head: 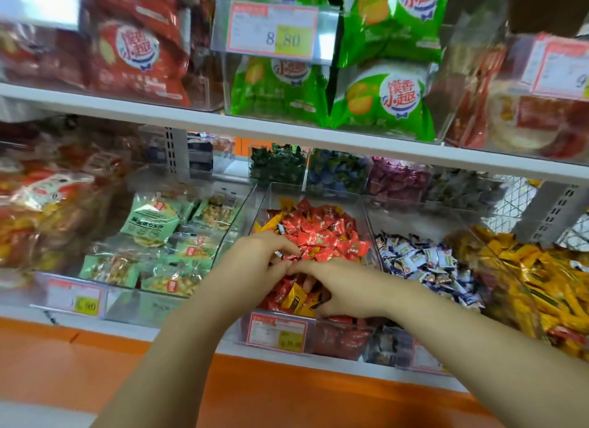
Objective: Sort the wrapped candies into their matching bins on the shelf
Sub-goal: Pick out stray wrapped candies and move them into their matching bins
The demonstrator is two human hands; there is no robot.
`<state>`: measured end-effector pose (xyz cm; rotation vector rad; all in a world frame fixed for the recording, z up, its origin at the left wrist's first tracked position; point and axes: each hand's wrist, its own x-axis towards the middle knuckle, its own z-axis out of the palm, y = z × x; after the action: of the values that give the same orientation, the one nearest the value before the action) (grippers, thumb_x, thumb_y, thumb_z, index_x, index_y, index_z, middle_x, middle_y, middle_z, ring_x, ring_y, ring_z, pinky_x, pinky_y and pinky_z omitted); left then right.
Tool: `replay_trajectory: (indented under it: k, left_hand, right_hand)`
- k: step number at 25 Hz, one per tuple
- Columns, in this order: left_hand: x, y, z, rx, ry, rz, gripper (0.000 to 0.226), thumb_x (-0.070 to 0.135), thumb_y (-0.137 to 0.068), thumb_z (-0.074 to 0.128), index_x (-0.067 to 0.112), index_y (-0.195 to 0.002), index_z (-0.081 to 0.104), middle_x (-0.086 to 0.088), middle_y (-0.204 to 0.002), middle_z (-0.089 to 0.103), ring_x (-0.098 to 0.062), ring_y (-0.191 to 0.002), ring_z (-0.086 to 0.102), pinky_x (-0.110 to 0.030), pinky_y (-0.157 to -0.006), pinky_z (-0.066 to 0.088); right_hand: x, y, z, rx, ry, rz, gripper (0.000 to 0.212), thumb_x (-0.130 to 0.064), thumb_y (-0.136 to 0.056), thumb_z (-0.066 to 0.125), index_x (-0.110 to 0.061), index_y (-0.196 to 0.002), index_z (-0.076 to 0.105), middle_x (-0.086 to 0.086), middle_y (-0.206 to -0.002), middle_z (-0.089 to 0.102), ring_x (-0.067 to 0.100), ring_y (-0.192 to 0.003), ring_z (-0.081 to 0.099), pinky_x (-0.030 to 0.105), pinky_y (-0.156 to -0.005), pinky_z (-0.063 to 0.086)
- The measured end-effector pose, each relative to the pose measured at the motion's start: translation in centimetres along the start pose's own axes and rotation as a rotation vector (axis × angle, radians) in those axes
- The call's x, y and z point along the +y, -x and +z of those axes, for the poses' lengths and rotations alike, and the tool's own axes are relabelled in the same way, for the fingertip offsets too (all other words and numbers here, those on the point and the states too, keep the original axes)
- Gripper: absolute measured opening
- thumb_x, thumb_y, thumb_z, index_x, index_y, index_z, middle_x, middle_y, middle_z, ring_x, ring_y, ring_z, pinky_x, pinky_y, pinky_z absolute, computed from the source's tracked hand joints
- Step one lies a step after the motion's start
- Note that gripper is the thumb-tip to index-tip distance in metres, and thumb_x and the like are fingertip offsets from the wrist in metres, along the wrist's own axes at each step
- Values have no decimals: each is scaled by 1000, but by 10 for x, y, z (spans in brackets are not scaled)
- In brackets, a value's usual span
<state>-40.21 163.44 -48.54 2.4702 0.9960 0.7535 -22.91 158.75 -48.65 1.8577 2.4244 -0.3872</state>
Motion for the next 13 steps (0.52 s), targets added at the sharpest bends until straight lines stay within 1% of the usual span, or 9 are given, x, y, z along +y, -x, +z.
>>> replay_trajectory:
  k: [2, 4, 6, 8, 10, 11, 12, 13]
  left_hand:
    - [-2, -1, 1, 20, 22, -17, 24, 18, -91, 56, 27, -112, 64, 10, -113, 58, -4, -93, 55, -15, -81, 41]
    - [-5, -3, 1, 41, 34, -23, 24, 20, -91, 57, 28, -112, 64, 11, -111, 58, -3, -92, 55, -12, -77, 38]
    - [-7, -3, 1, 59, 44, -17, 25, 19, -91, 57, 28, -113, 63, 12, -110, 58, -2, -92, 55, -6, -75, 35]
    - [-8, -2, 0, 66, 57, -14, 26, 18, -91, 57, 28, -114, 63, 14, -110, 58, 0, -92, 54, -1, -74, 34]
    - [-10, -1, 0, 73, 70, -14, 26, 18, -91, 56, 28, -114, 63, 14, -110, 58, 1, -92, 54, 0, -74, 36]
    - [-11, -1, 0, 79, 75, -15, 26, 17, -91, 56, 28, -113, 63, 14, -109, 58, 2, -92, 53, 0, -74, 37]
    - [-11, -1, -1, 84, 79, -15, 26, 17, -91, 56, 28, -113, 63, 13, -109, 59, 3, -91, 53, -1, -74, 38]
    - [-12, -2, -1, 88, 82, -14, 26, 17, -91, 56, 28, -113, 63, 12, -108, 59, 3, -90, 53, -1, -73, 39]
  right_hand:
    - [0, -4, 3, 13, -34, -34, 65, -24, -82, 68, -35, -137, 34, -6, -104, 57, 1, -70, 48, 21, -66, 41]
    - [-1, -8, 3, 16, -85, -60, 58, -24, -84, 66, -33, -135, 39, -6, -99, 58, 1, -68, 48, 20, -64, 41]
    - [-3, -12, 4, 0, -64, -79, 54, -24, -85, 64, -30, -134, 42, -4, -103, 59, 7, -77, 51, 23, -71, 44]
    - [-2, -17, 7, -5, -5, -85, 56, -22, -83, 65, -31, -133, 42, 0, -113, 58, 14, -89, 52, 28, -78, 47]
    - [-1, -22, 10, 11, -6, -71, 59, -24, -80, 69, -32, -131, 41, 1, -123, 54, 19, -103, 52, 36, -88, 47]
    - [0, -24, 10, 28, -27, -59, 58, -26, -79, 71, -31, -129, 43, 0, -126, 52, 19, -107, 51, 37, -91, 45]
    - [0, -26, 10, 47, -62, -44, 54, -28, -78, 72, -30, -126, 46, -1, -125, 53, 17, -105, 50, 35, -90, 44]
    - [0, -27, 8, 65, -99, -28, 49, -30, -78, 73, -29, -121, 49, 0, -120, 55, 16, -99, 52, 34, -87, 45]
